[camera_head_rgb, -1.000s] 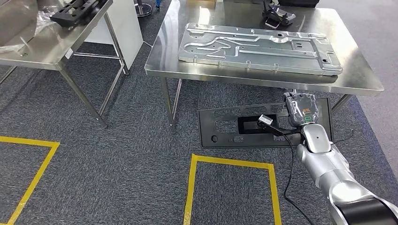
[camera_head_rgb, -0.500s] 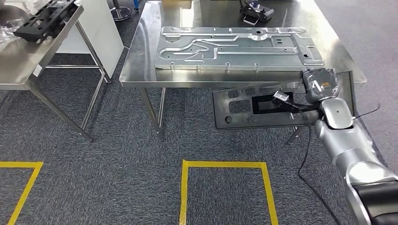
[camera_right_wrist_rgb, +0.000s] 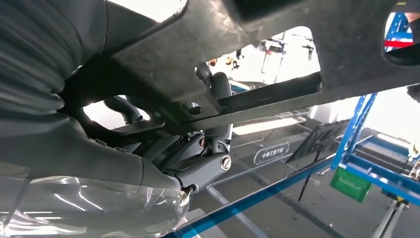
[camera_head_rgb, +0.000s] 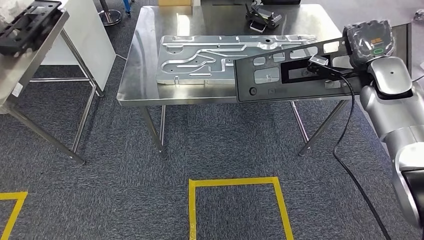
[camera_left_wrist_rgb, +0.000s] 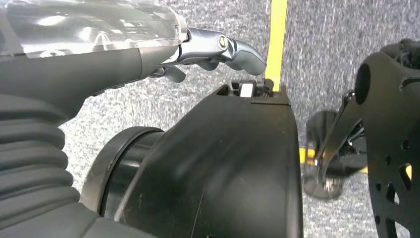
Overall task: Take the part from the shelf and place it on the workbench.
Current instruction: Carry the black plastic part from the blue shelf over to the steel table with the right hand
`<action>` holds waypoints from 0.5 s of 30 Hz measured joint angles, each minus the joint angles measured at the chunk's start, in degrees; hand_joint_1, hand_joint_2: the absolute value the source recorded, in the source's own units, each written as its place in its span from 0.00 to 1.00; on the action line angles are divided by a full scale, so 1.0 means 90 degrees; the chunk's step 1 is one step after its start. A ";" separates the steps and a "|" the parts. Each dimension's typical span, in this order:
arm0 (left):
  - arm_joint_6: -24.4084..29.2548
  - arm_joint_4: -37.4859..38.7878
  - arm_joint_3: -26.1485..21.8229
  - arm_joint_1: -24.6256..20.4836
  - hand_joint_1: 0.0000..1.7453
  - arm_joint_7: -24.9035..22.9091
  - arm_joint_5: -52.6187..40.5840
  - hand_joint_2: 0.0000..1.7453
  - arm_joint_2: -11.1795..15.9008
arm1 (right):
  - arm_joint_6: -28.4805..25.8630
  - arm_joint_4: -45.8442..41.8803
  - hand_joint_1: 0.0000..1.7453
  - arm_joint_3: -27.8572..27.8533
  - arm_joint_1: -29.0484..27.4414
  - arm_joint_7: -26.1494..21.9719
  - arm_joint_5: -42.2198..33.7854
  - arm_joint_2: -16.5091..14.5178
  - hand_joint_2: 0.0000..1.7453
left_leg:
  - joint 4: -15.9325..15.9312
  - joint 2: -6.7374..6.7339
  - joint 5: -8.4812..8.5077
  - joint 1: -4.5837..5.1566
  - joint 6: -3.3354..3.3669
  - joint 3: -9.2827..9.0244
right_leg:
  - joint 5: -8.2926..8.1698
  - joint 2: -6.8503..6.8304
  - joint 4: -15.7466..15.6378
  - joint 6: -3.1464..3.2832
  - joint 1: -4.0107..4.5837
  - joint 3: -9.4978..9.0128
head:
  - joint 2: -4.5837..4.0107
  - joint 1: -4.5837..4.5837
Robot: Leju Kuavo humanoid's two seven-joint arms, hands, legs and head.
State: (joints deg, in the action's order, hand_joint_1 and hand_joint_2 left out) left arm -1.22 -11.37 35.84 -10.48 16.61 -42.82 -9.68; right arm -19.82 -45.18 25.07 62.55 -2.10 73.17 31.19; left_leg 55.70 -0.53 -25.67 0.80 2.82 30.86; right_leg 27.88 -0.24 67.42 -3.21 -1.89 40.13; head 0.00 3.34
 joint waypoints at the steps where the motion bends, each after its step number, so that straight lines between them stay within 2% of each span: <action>1: 0.0003 0.0001 -0.0014 0.0006 0.00 -0.0001 0.0004 1.00 -0.0002 | -0.0019 0.0002 1.00 0.0026 0.0006 0.0017 -0.0002 -0.0005 1.00 | 0.0014 -0.0018 -0.0074 0.0004 -0.0024 -0.0085 | -0.0328 -0.0093 -0.0412 0.0003 0.0007 -0.0096 | 0.0000 -0.0001; 3: 0.0018 0.0001 -0.0041 0.0017 0.00 -0.0014 0.0018 1.00 -0.0001 | -0.0081 0.0010 1.00 0.0081 0.0012 0.0039 -0.0012 -0.0032 1.00 | 0.0049 -0.0062 -0.0205 0.0022 -0.0098 -0.0175 | -0.0672 -0.0242 -0.0975 0.0109 0.0065 -0.0224 | 0.0000 -0.0001; 5: 0.0036 0.0001 -0.0072 0.0029 0.00 -0.0049 0.0048 1.00 0.0000 | -0.0138 0.0019 1.00 0.0144 -0.0015 0.0038 -0.0025 -0.0064 1.00 | 0.0090 -0.0111 -0.0296 0.0035 -0.0169 -0.0210 | -0.0644 -0.0223 -0.1056 0.0257 0.0103 -0.0247 | 0.0000 0.0002; 7: 0.0060 0.0000 -0.0114 0.0030 0.00 -0.0083 0.0081 1.00 0.0002 | -0.0164 0.0016 1.00 0.0183 -0.0047 0.0028 -0.0053 -0.0079 1.00 | 0.0270 -0.0118 -0.0340 0.0027 -0.0221 -0.0162 | -0.0618 -0.0128 -0.1044 0.0339 0.0078 -0.0304 | 0.0000 0.0003; 8: 0.0075 0.0000 -0.0138 0.0028 0.00 -0.0092 0.0090 1.00 0.0003 | -0.0180 0.0010 1.00 0.0192 -0.0054 0.0022 -0.0077 -0.0082 1.00 | 0.0502 -0.0098 -0.0374 0.0015 -0.0251 -0.0042 | -0.0592 -0.0089 -0.1049 0.0372 0.0068 -0.0341 | 0.0000 0.0003; 9: 0.0089 0.0000 -0.0161 0.0031 0.00 -0.0096 0.0093 1.00 0.0005 | -0.0199 0.0002 1.00 0.0198 -0.0068 0.0012 -0.0110 -0.0087 1.00 | 0.0866 -0.0071 -0.0459 -0.0004 -0.0283 0.0165 | -0.0559 -0.0049 -0.1056 0.0400 0.0062 -0.0384 | 0.0000 0.0004; 11: 0.0103 0.0000 -0.0191 0.0060 0.00 -0.0097 0.0090 1.00 0.0007 | -0.0235 -0.0013 1.00 0.0211 -0.0154 -0.0020 -0.0189 -0.0092 1.00 | 0.1715 -0.0030 -0.0772 -0.0039 -0.0333 0.0703 | -0.0475 0.0047 -0.1058 0.0434 0.0072 -0.0473 | 0.0000 0.0004; 12: 0.0104 0.0000 -0.0201 0.0084 0.00 -0.0096 0.0086 1.00 0.0009 | -0.0245 -0.0024 1.00 0.0221 -0.0229 -0.0045 -0.0233 -0.0091 1.00 | 0.2005 -0.0021 -0.0900 -0.0048 -0.0341 0.0935 | -0.0426 0.0101 -0.1059 0.0437 0.0079 -0.0532 | 0.0000 0.0003; 13: 0.0108 0.0000 -0.0209 0.0109 0.00 -0.0095 0.0080 1.00 0.0010 | -0.0251 -0.0041 1.00 0.0234 -0.0315 -0.0073 -0.0278 -0.0084 1.00 | 0.2087 -0.0015 -0.0912 -0.0049 -0.0335 0.1076 | -0.0376 0.0155 -0.1058 0.0436 0.0089 -0.0598 | 0.0000 0.0002; 14: 0.0112 0.0000 -0.0217 0.0127 0.00 -0.0094 0.0075 1.00 0.0013 | -0.0257 -0.0066 1.00 0.0249 -0.0398 -0.0104 -0.0324 -0.0075 1.00 | 0.1940 -0.0005 -0.0771 -0.0047 -0.0311 0.1111 | -0.0322 0.0208 -0.1059 0.0435 0.0101 -0.0674 | 0.0000 0.0002; 15: 0.0117 0.0000 -0.0224 0.0139 0.00 -0.0094 0.0072 1.00 0.0016 | -0.0266 -0.0098 1.00 0.0262 -0.0469 -0.0134 -0.0363 -0.0064 1.00 | 0.1589 0.0023 -0.0479 -0.0040 -0.0267 0.1053 | -0.0268 0.0259 -0.1059 0.0434 0.0115 -0.0754 | 0.0000 0.0002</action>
State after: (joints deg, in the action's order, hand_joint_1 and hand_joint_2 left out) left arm -0.16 -11.37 33.82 -9.23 15.77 -42.18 -9.54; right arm -22.22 -46.06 27.43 58.33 -3.30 69.91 30.61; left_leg 70.00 -0.32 -29.98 0.44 0.41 40.34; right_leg 25.46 2.09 57.89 0.69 -0.86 33.34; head 0.00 3.37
